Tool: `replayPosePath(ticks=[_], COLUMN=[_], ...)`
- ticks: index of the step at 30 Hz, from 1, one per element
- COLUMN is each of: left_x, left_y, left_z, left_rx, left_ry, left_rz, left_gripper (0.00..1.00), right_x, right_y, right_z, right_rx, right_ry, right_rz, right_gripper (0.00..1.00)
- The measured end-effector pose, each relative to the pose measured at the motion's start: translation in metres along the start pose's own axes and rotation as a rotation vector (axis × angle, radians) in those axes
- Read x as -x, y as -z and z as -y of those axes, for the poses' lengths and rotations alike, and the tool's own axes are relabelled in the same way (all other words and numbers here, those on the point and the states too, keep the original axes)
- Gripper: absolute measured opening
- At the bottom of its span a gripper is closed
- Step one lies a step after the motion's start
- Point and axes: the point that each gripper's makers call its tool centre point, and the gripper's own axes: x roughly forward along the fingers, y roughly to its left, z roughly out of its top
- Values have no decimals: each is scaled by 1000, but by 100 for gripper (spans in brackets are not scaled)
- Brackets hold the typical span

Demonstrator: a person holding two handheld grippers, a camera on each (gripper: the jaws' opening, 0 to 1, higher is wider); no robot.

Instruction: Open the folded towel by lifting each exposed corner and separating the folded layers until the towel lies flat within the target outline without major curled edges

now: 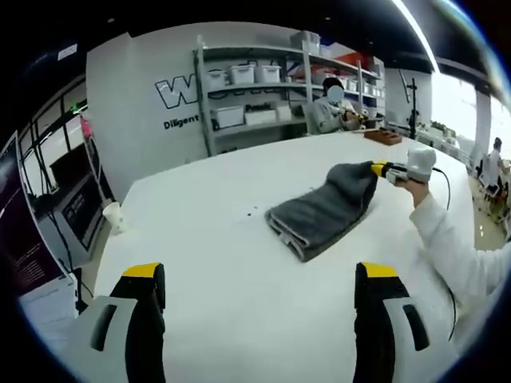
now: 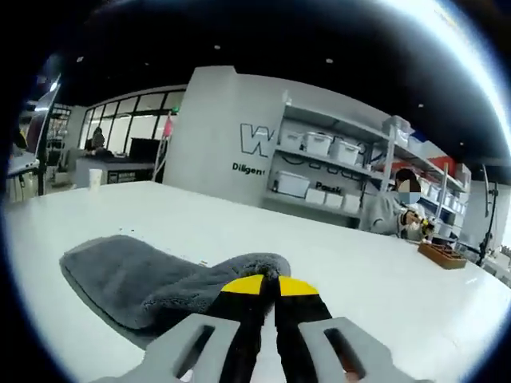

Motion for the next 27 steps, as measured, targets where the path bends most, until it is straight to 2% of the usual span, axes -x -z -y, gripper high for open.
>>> replayPosePath(ticks=[7, 14, 18, 23, 27], left_x=[1, 1, 1, 3, 4], left_y=[-1, -1, -1, -1, -2], left_z=[1, 1, 1, 1, -1], left_rx=[-1, -1, -1, -1, 4], left_ry=[1, 2, 4, 5, 9], left_rz=[3, 5, 5, 10, 15], left_gripper=[97, 97, 97, 97, 97], right_x=[-2, 4, 6, 6, 7], right_y=[49, 85, 94, 95, 91], right_z=[16, 22, 21, 22, 25], right_rx=[-59, -82, -85, -83, -31], right_ry=[27, 44, 41, 40, 36], right_rz=[-107, -188, -212, -216, -213], right_gripper=[0, 0, 0, 0, 0])
